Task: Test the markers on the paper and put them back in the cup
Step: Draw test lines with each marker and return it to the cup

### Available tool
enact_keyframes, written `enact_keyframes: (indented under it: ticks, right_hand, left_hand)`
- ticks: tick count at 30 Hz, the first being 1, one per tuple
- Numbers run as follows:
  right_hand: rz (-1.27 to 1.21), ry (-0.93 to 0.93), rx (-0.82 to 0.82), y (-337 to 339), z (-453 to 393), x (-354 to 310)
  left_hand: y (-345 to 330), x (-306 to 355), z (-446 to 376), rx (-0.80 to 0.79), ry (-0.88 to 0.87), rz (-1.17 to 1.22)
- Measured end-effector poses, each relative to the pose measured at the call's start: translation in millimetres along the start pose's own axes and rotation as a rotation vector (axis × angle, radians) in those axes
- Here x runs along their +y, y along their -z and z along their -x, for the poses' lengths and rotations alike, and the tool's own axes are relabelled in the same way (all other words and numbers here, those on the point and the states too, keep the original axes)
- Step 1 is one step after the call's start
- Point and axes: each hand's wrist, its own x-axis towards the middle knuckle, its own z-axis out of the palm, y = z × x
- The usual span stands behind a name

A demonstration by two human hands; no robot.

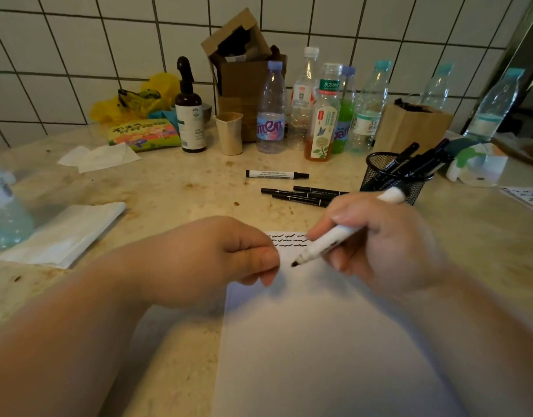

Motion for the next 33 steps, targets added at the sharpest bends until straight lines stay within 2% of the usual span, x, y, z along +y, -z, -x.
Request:
enact_keyframes:
  ticks: [1, 3, 5, 7, 10, 17, 33]
  right_hand:
    - [-0.015, 0.019, 0.055, 4.8, 0.1, -1.0]
    - [-0.002, 0.017, 0.148, 9.4, -0.8, 0.1]
    - [0.076, -0.035, 0.221, 7.3, -2.1, 5.0]
    - [0.206, -0.081, 0.273, 2.9, -3.8, 9.5]
    - [0.346, -0.117, 0.282, 0.2, -4.1, 12.9]
    - [0.358, -0.193, 0.262, -4.3, -7.0, 23.0]
    - [0.446, -0.197, 0.232, -6.8, -9.0, 22.9]
  left_hand:
    - [2.4, -2.2, 1.7, 0.011, 0.018, 0.022]
    - [4.0, -8.2, 0.3, 0.139, 0.083, 0.048]
    - [-0.2, -11.6, -6.7, 0.274, 0.151, -0.078]
    - [-5.4, -13.1, -13.3, 0.330, 0.186, -0.247]
    - [-8.3, -19.2, -17.0, 0.354, 0.192, -0.269]
    - [-10.7, -27.4, -18.0, 0.369, 0.180, -0.280]
    - [-13.6, -30.4, -20.0, 0.381, 0.219, -0.317]
